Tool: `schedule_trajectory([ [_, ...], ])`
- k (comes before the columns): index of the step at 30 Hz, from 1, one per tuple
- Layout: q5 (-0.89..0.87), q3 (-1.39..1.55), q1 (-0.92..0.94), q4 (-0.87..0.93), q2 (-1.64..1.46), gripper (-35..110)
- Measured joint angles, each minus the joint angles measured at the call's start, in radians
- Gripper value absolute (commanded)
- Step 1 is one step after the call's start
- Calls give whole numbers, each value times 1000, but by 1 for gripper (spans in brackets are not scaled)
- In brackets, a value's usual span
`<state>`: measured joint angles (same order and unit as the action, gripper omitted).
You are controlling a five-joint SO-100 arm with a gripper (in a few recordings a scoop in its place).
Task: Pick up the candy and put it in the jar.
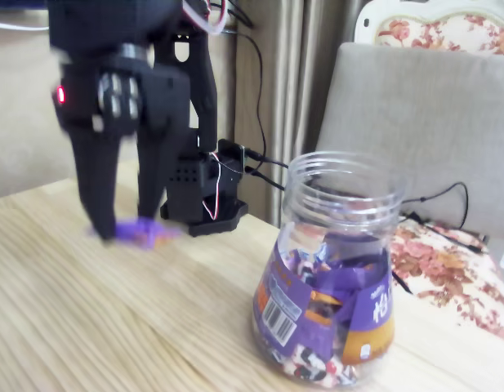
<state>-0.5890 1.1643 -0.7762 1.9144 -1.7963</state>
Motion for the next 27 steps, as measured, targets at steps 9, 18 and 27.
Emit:
schedule_trajectory([
  [9, 38, -58, -143, 43, -129, 0],
  [18, 107, -140, -408, -23, -140, 0],
  [27, 138, -149, -584, -80, -43, 0],
])
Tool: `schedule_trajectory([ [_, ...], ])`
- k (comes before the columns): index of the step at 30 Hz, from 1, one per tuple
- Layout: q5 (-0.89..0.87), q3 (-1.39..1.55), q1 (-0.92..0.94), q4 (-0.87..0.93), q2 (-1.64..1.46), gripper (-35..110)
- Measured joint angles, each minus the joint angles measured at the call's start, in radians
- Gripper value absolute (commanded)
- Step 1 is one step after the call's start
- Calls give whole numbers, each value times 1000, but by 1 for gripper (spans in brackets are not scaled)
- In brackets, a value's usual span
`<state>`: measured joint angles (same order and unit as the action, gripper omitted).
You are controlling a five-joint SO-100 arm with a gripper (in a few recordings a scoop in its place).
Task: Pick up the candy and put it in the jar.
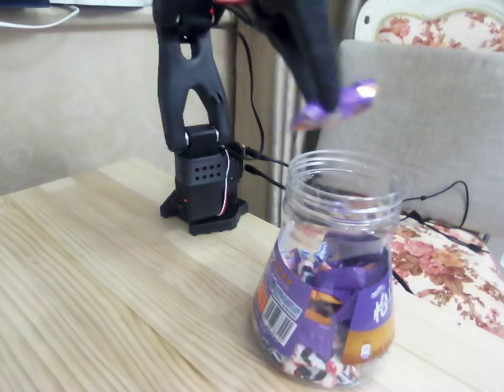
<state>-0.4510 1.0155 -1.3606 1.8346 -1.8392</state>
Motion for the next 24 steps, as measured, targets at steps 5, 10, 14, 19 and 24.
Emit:
schedule_trajectory([
  [5, 15, 0, -89, -14, 40, 0],
  [10, 18, 0, -167, -20, 54, 0],
  [14, 5, 15, -166, -26, 54, 5],
  [19, -14, 101, -152, -55, 28, 7],
  [24, -11, 161, -124, -86, -43, 18],
])
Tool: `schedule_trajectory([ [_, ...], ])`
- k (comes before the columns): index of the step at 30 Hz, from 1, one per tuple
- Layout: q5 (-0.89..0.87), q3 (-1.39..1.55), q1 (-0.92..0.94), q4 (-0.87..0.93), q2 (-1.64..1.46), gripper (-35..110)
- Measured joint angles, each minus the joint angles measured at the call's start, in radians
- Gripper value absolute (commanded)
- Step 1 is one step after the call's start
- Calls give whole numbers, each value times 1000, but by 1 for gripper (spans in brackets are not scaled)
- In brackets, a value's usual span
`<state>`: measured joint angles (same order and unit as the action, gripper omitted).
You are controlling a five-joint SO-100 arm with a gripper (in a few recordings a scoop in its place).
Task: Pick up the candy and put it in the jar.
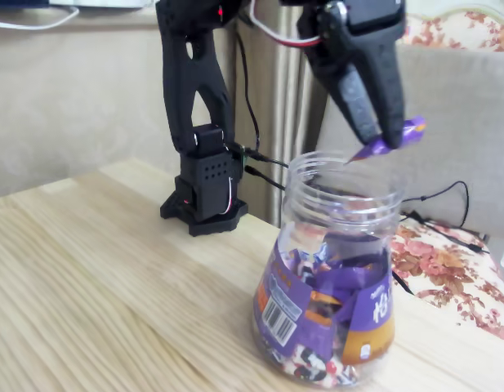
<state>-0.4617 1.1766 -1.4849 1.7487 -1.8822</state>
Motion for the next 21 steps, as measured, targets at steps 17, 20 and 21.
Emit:
schedule_trajectory([
  [17, 5, 72, 49, -23, -91, 32],
  [20, 8, 72, 49, -23, -91, 16],
  [21, 5, 72, 51, -23, -91, 9],
])
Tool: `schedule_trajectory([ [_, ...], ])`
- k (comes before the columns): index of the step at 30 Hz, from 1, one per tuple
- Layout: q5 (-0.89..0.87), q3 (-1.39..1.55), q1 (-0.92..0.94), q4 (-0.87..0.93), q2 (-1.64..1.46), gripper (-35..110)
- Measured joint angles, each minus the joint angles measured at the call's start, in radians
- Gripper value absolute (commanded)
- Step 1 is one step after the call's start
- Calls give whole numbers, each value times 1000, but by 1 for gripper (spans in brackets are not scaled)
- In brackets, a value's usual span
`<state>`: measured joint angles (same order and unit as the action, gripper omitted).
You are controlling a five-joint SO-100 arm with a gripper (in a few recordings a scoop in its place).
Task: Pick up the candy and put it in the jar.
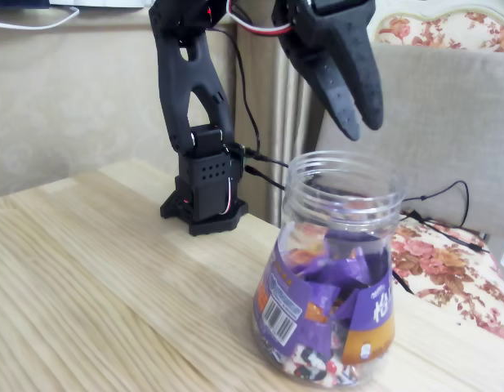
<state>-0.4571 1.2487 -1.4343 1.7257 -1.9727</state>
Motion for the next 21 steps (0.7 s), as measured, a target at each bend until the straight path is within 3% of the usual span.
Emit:
schedule_trajectory([
  [1, 0, -2, 2, 0, 0, 0],
  [12, -32, -80, 101, 32, 21, 0],
  [21, -120, -55, 290, 48, 21, 0],
])
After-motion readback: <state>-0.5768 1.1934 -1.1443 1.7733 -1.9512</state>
